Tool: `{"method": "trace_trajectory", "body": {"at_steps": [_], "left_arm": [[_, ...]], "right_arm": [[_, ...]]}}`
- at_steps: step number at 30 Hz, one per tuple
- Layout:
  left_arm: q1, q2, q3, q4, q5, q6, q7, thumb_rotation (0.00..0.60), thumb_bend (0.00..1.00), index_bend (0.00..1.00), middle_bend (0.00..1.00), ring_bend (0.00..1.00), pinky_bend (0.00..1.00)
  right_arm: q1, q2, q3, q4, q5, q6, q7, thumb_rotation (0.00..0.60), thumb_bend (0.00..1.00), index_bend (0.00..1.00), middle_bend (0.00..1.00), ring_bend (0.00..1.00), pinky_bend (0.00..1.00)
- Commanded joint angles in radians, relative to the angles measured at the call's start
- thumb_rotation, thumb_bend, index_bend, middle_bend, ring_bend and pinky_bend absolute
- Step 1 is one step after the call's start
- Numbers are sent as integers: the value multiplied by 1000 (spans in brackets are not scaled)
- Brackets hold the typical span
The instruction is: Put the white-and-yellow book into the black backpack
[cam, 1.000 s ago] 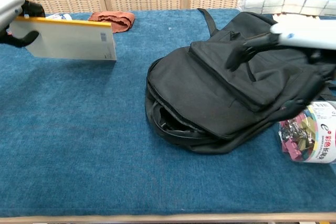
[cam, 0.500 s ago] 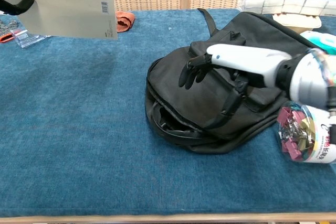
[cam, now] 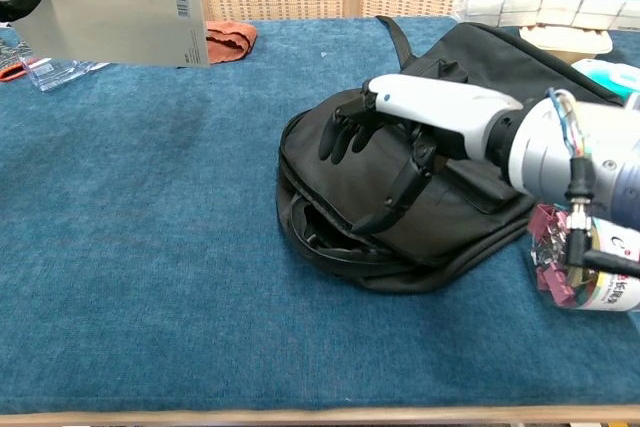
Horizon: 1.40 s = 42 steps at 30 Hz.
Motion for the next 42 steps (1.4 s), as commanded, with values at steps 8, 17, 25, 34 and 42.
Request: {"method": "trace_trajectory", "body": {"at_steps": [8,17,25,34,42], "left_arm": [[5,1,3,14,1,12,-14,600,525,825,658,579,648],[6,2,1,27,-6,13,-29,600,525,825,658,579,648],[9,4,3,40,-6,16,-44,600,526,826,658,579,648],[10,5,3,41,-6,20,-48,600,529,827,658,579,648],[13,8,4,38,-8,22,-50,600,538,828,658,579,648]], "right_arm": [[22,-68,-14,58,-4,18,-9,600,0,313,298,243,0],[23,-111,-27,123,-29,40,-11,600,0,313,294,243,0],[16,-125,-45,164,-62,63,-28,600,0,301,271,236,0],[16,-116,-56,148,-27,52,-69,600,0,52,0,0,0],[23,-125,-51,161,12,63,-112,600,0,50,12,37,16]]}}
